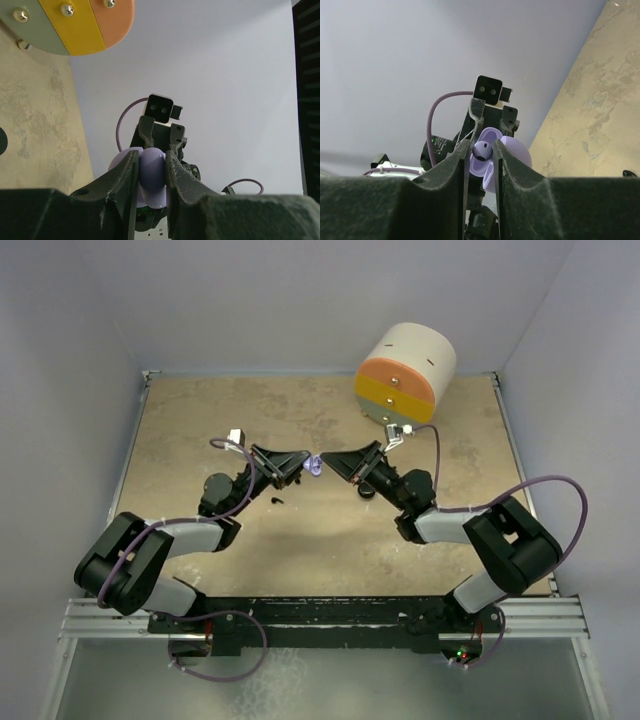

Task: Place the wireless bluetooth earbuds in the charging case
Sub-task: Place the earbud in the charging case.

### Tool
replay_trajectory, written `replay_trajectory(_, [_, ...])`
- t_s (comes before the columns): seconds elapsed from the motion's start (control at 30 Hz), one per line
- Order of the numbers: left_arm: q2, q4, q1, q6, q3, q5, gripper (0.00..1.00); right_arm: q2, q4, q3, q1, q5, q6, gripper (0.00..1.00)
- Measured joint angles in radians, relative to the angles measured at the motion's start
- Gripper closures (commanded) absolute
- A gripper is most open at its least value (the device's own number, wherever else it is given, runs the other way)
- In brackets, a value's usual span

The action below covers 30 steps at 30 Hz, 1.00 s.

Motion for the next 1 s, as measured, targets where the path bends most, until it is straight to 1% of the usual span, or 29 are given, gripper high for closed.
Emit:
replay_trajectory(0.13, [0.0,-0.001,0.0,0.0,0.0,-0.005,1.0,-0.029,-0.028,-0.011,0.0,0.011,-0.01,0.63])
replay_trajectory(0.27, [0.0,-0.006,0.0,0.0,0.006,-0.007,1.0,-0.057,-0.053,-0.015,-0.001,0.019,-0.02,0.48])
replay_trajectory(0.37, [0.0,-0.006,0.0,0.0,0.016,-0.01,1.0,-0.087,-0.089,-0.03,-0.008,0.034,-0.032,0.41])
replay_trajectory(0.43, [0.0,-0.006,0.0,0.0,0.021,-0.011,1.0,-0.116,-0.137,-0.033,-0.02,0.04,-0.049,0.34])
replay_trajectory(0.53, [0.0,-0.01,0.0,0.0,0.021,-0.017,1.0,-0.2,-0.294,-0.021,-0.038,0.089,-0.117,0.27])
replay_trajectory(0.57, [0.0,-0.014,0.0,0.0,0.021,-0.019,1.0,-0.236,-0.383,0.002,-0.042,0.123,-0.158,0.26])
replay_trajectory(0.63, [-0.001,-0.023,0.0,0.001,0.021,-0.025,1.0,-0.296,-0.563,0.083,-0.042,0.203,-0.245,0.26])
replay_trajectory(0.7, [-0.008,-0.045,0.0,0.004,0.021,-0.032,1.0,-0.327,-0.705,0.171,-0.042,0.27,-0.322,0.25])
replay_trajectory(0.77, [-0.021,-0.075,0.0,0.011,0.022,-0.043,1.0,-0.339,-0.848,0.267,-0.042,0.338,-0.395,0.25])
replay_trajectory(0.87, [-0.035,-0.114,0.0,0.022,0.023,-0.058,1.0,-0.324,-1.02,0.371,-0.041,0.414,-0.476,0.24])
replay_trajectory(1.0, [-0.036,-0.149,0.0,0.029,0.031,-0.073,1.0,-0.291,-1.192,0.415,-0.032,0.488,-0.541,0.23])
